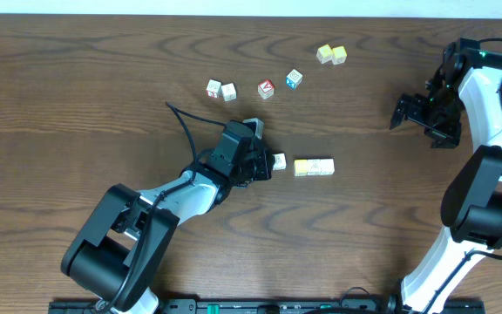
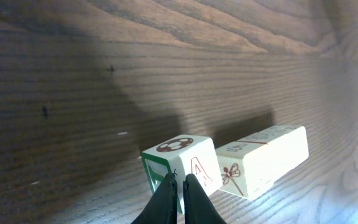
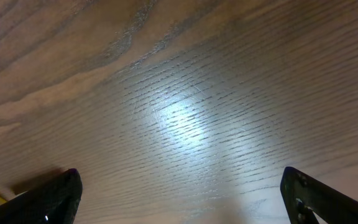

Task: Lift 4 blocks

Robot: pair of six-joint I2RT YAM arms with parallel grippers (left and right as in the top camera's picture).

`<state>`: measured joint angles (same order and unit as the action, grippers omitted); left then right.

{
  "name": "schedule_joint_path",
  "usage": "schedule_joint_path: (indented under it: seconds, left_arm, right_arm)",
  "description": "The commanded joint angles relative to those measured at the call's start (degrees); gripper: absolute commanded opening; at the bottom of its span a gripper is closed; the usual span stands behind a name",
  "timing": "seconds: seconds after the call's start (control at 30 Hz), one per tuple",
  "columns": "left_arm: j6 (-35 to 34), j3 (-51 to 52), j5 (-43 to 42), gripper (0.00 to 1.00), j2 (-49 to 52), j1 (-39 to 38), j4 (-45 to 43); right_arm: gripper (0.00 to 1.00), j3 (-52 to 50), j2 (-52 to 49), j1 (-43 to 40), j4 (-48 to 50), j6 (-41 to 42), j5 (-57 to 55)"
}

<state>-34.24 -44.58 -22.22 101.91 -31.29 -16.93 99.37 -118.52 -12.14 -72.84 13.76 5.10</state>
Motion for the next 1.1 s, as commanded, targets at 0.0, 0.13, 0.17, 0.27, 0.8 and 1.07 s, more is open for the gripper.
schedule_joint_path:
  seconds: [0.0,0.13,0.17,0.27,0.8,1.07]
  left_arm:
    - [1.66,0.22,-1.42,0.07,0.87,-0.20,0.07]
    - [2.60,0.22,-4.02,0.07,0.87,-0.20,-0.17]
    - [2.75,0.22,-4.24,0.07,0.87,-0.20,-0.13]
    - [2.73,0.22,-3.69,0.07,0.85,0.11,-0.13]
    - [-3.74,-0.59,11.76,0.07,-1.77,3.28,-5.33]
    - [-5.88,-0.92,12.72,0.07,0.59,-0.17,-9.62]
  right_arm:
    - [0.99,0.70,0.07,0.09,-0.02,-0.13,-0.15]
    - [0.99,0.70,0.07,0.09,-0.02,-0.13,-0.15]
    - [0.99,0.70,0.07,0.09,-0.02,-0.13,-0.15]
    - [0.99,0.70,0.07,0.09,-0.02,-0.13,-0.15]
    - [0.99,0.70,0.07,0.09,-0.02,-0.13,-0.15]
    - [0.99,0.70,0.07,0.09,-0.02,-0.13,-0.15]
